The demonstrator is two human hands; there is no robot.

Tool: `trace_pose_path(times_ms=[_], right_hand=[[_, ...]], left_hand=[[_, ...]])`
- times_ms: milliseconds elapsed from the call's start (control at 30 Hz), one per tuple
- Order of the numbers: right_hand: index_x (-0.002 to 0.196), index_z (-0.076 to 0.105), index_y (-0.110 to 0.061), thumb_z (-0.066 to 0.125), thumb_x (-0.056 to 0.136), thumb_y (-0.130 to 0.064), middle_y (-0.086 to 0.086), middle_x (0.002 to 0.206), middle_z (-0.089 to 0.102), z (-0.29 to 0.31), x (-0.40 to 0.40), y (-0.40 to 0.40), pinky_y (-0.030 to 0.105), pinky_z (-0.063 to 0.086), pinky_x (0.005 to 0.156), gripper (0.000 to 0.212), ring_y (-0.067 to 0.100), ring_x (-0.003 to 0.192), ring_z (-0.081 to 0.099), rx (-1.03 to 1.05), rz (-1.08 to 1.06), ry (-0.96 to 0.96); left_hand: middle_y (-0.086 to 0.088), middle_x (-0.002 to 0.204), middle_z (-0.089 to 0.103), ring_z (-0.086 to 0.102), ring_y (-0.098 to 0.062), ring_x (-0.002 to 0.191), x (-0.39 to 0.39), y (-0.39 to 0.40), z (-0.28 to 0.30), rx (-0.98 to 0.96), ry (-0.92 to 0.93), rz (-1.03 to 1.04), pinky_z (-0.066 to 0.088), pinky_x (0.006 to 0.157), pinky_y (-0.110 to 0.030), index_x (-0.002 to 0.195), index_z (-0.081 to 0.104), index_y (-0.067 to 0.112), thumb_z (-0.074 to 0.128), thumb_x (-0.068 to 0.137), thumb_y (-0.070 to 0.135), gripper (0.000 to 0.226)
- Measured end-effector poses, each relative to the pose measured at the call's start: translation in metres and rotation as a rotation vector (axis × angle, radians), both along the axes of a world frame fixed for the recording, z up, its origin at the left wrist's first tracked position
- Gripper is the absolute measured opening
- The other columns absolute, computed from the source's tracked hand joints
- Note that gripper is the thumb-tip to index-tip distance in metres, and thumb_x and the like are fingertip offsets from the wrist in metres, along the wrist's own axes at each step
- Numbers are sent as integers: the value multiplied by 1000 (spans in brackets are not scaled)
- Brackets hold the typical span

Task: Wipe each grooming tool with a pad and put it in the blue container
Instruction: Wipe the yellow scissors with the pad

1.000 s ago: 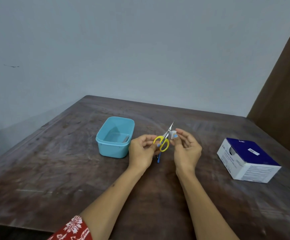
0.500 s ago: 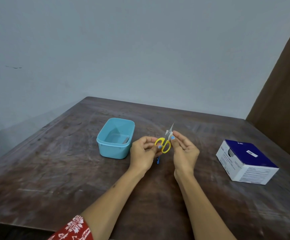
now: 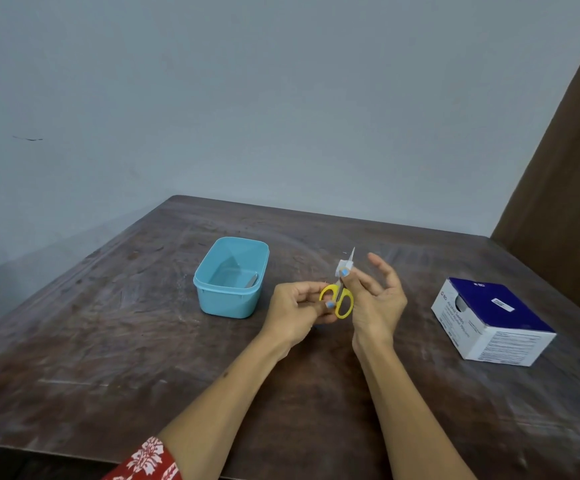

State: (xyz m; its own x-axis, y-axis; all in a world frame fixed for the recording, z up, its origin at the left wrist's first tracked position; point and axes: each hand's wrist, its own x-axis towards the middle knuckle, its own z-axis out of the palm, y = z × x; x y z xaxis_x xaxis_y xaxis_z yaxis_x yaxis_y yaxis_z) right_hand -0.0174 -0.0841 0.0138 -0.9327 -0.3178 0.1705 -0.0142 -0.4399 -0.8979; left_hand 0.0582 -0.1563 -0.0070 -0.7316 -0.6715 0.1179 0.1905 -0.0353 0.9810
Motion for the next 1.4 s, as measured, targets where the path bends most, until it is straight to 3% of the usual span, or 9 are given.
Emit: trace_pose_path(times_ms=[200,433,600,833,967,1133,1333,1400], right_hand=[[102,62,-9,72,73,6,4,76,69,-2,4,-1,10,47,51,34,1,56,65,98,104,43],[98,66,-10,71,75,6,3,80,72,0,-2,-1,23,57,62,28,11,67,68,15,85,-33],[87,72,-6,73,76,-9,1,72,72,-7,-1,-5,29,54,69,11,13,69,65,134,162,-16],[89,72,-2,73,78,-16,1,68,68,-5,-5,-3,21,53,57,18,5,59,62,72,75,-1],[92,72,-3,71,79,-13,8,79,72,-9,-3,-4,24,54,64,16,14,70,66,181,144,27],[87,73,-6,72,78,-14,3,76,71,-4,-9,-2,19,52,61,12,7,67,64,28,42,-31],[88,73,-6,71,80,-14,6,76,71,-7,-5,-4,31,56,67,12,15,69,64,140,110,1],[86,72,-7,70,80,-11,0,70,71,-5,-8,-3,26,54,66,7,9,66,63,52,49,-18]], left_hand=[[-8,82,70,69,-16,75,2,-4,1,-16,0,70,59,68,-28,94,68,6,62,81,-8,20],[-11,87,70,69,-19,81,2,-3,1,-3,-34,-5,59,68,-28,101,67,3,63,81,-6,21],[-9,85,71,70,-19,79,5,-5,4,10,0,40,59,68,-27,101,67,2,62,81,-6,21],[-7,88,72,70,-19,85,4,-2,0,-10,-66,-10,59,73,-32,102,67,5,63,81,-5,23],[-8,87,72,70,-19,82,6,-4,2,-9,-36,37,59,71,-29,103,67,2,62,82,-6,23],[-4,88,72,70,-18,86,5,-3,1,-59,-96,-35,59,73,-33,96,69,11,64,81,-4,22],[-5,87,72,70,-17,82,7,-5,1,-53,-63,28,59,73,-32,102,68,6,63,81,-4,23],[-3,85,72,70,-15,80,6,-2,1,-47,-81,-14,59,70,-30,100,68,7,63,81,-5,23]])
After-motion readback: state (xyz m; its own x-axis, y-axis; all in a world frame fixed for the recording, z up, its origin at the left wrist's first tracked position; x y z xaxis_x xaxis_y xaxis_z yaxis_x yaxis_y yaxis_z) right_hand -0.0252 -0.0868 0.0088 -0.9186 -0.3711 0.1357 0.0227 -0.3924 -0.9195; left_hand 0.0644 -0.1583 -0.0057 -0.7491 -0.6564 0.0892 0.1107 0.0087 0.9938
